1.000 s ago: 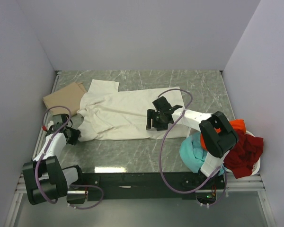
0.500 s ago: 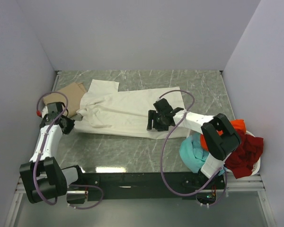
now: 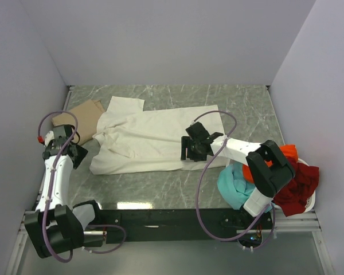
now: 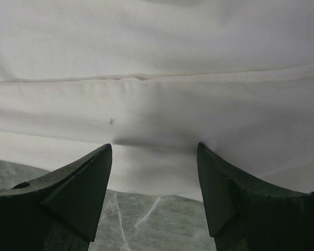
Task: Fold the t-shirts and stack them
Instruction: Fold the tshirt
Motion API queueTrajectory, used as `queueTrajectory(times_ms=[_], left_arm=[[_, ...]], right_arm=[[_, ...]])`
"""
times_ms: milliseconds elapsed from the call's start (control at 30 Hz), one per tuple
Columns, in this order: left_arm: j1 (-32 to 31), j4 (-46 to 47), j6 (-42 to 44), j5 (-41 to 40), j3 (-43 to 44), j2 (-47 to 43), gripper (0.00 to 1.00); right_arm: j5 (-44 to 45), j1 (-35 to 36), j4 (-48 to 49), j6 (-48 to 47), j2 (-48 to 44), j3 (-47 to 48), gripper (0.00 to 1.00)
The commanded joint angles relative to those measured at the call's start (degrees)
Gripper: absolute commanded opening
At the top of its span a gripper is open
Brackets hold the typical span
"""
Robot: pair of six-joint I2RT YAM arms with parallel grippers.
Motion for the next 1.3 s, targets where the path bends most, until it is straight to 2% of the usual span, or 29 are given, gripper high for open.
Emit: queueTrajectory(times_ms=[0, 67, 200, 367, 500, 767, 1033, 1267], left_arm=[[0.93, -2.66, 1.45, -3.11, 4.33, -3.92, 0.46], [1.19, -2.83, 1.90, -3.28, 5.04, -4.98, 0.49], [1.10, -1.08, 2.51, -1.62, 4.17, -4.37, 0.49], [1.10, 4.79, 2.34, 6.02, 0.12, -1.65, 0.47], [1.10, 7.79, 1.81, 11.74, -3.48, 0.28, 0.48], [1.01, 9.47, 3.74, 15.08, -3.40, 4.50, 0.49], [1.01, 10.00, 4.09, 15.88, -3.66, 5.47, 0.50], [1.10, 11.40, 5.58, 16.58, -3.58, 5.04, 0.50]], right_arm=[[4.48, 0.16, -8.17, 0.02, -1.17, -2.34, 0.73], [4.84, 0.16, -8.62, 0.01, -1.70, -2.16, 0.73], [4.93, 0.95, -9.75, -0.34, -2.49, -0.32, 0.73], [5.02, 4.10, -10.90, -0.95, -2.67, 6.60, 0.73], [-0.06, 5.95, -8.18, -2.53, -0.83, 12.68, 0.73], [-9.48, 9.64, 4.55, -4.03, 11.47, 26.90, 0.70], [-15.11, 12.98, 7.29, -5.26, 26.40, 41.76, 0.65], [-12.22, 14.13, 6.33, -5.26, 29.15, 41.44, 0.64]])
